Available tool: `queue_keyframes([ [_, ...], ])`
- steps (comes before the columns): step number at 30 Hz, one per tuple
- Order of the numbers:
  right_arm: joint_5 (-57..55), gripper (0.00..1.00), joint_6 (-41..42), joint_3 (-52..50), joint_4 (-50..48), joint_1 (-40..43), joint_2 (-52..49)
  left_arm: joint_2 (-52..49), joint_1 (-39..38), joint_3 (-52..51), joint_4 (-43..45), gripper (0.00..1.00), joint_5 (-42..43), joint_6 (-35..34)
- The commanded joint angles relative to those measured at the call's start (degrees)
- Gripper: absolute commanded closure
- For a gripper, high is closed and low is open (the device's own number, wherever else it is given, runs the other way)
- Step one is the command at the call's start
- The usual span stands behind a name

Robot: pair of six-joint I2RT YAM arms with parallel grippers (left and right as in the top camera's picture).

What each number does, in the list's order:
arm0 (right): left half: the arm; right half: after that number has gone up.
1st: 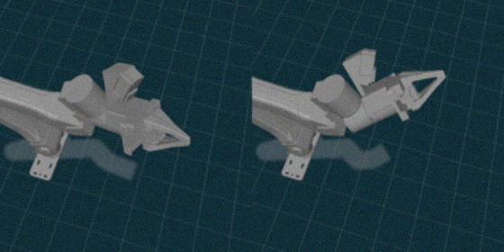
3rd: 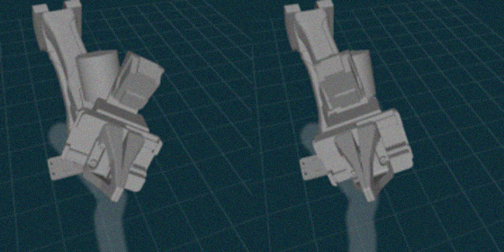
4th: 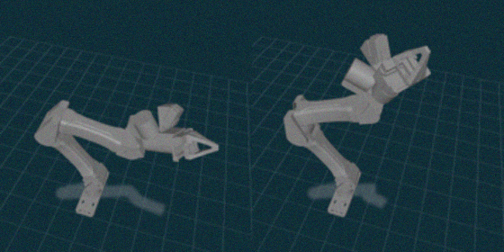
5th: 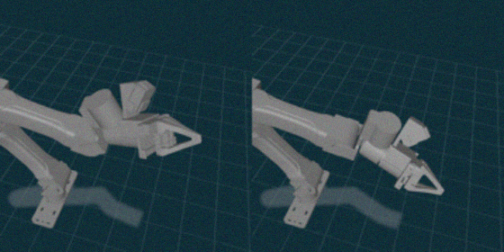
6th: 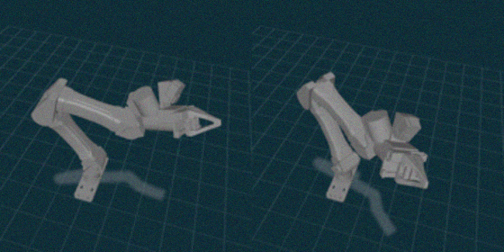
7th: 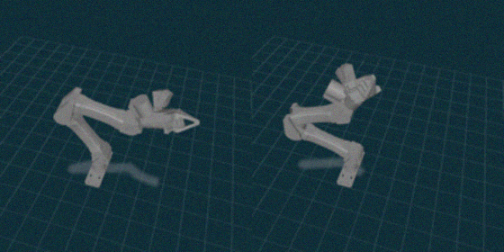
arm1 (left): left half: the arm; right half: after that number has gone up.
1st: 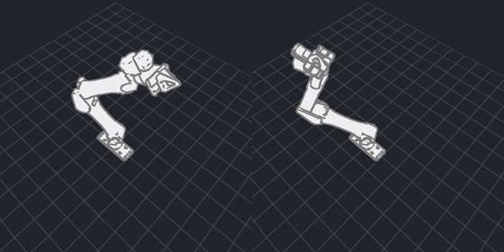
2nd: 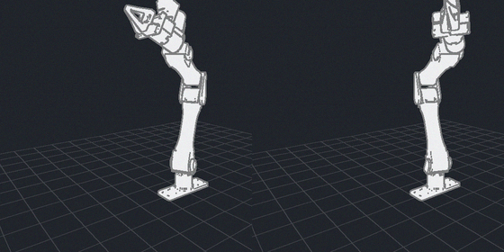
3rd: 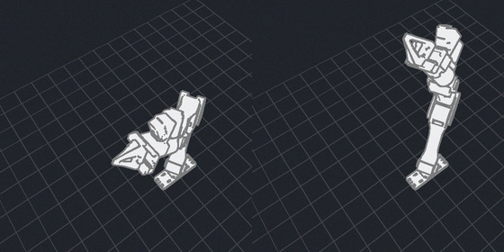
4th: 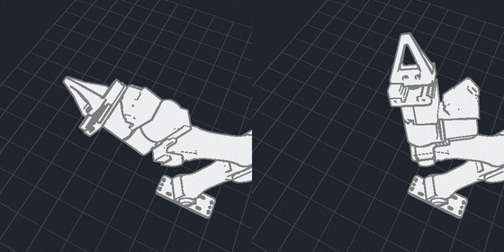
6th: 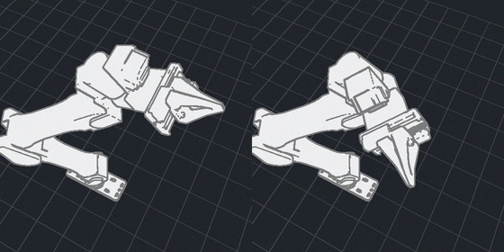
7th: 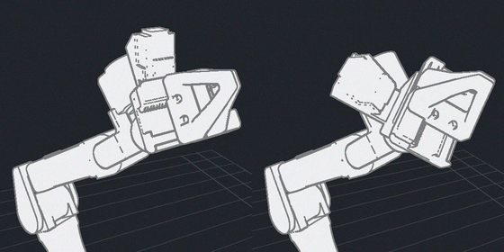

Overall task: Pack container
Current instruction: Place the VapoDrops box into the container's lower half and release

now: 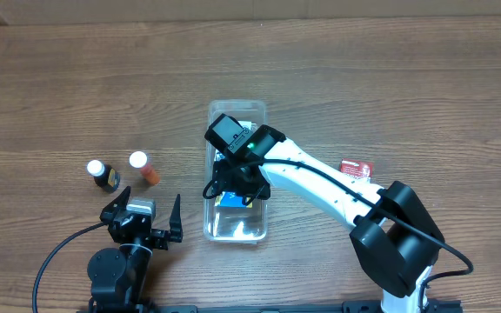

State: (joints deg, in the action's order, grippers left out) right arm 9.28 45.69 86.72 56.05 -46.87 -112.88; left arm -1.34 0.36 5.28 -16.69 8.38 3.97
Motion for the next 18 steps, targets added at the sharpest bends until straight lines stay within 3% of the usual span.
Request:
queue_keyframes([
  [1,5.84,0.25,2.78,0.61,-0.33,-0.33,1.29,0.07,-0.39,-0.09,-0.11,0.00,0.22,-0.96],
  [4,7.17,0.24,2.75,0.61,-0.04,-0.94,1.29,0.07,-0.39,-0.09,-0.11,0.00,0.22,-0.96],
  [7,5.29,0.05,2.75,0.63,0.68,-1.07,1.29,0.07,-0.39,-0.09,-0.11,0.00,0.22,-0.96],
  [14,-3.39,0.04,-6.75,5.77,5.49,2.34,4.68,0.07,-0.39,-0.09,-0.11,0.00,0.22,-0.96],
  [18,-5.84,0.02,-7.45,10.97,8.83,7.72,10.36,0.07,-0.39,-0.09,-0.11,0.00,0.22,-0.96],
])
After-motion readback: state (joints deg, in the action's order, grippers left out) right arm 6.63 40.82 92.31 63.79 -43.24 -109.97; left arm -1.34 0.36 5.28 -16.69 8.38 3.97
